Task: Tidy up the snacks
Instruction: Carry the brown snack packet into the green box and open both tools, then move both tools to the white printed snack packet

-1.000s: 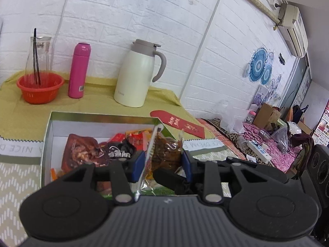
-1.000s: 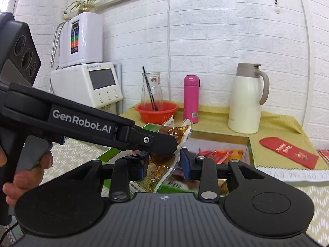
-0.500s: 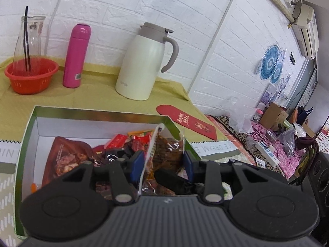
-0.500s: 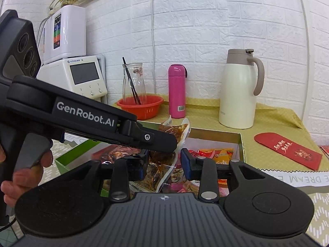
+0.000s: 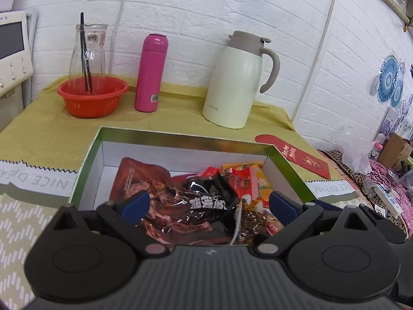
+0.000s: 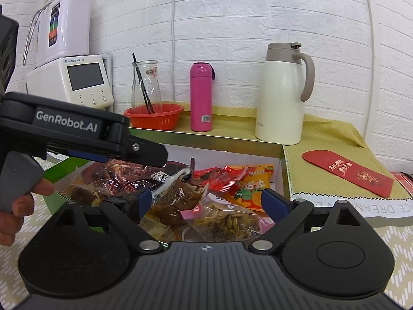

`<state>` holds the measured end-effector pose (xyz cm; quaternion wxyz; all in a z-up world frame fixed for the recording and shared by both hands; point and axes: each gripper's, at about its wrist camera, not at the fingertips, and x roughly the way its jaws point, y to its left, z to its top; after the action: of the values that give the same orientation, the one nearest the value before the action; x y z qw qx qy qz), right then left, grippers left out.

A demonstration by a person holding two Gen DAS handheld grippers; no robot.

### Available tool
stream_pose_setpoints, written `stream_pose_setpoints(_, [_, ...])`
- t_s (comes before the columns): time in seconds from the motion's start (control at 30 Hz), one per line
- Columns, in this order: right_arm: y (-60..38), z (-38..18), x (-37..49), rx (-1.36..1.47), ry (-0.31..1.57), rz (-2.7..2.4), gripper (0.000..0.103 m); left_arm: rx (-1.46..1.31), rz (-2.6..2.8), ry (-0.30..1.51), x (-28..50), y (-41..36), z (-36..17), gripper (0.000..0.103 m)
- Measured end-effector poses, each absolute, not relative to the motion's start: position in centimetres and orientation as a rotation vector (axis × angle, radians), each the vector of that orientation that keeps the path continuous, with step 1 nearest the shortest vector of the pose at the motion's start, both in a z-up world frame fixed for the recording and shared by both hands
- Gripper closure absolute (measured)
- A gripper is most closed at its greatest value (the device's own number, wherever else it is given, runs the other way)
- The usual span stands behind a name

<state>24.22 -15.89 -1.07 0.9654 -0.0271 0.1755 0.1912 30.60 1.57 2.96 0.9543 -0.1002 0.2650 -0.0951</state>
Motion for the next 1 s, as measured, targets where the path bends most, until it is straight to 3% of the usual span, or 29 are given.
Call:
stream_pose_setpoints(0.7, [-17.4,3.2,17.4,-0.092,0.273,0.39,0.0,-0.13,-0.193,0.478,23.2,-0.5,7.4,0.005])
stream_pose_setpoints(1.0, [-20.3,4.2,11.9,-0.166,0.277,0.386,0.0,-0.165,-0.269,0.554,17.9,-1.2,6.6,0.005])
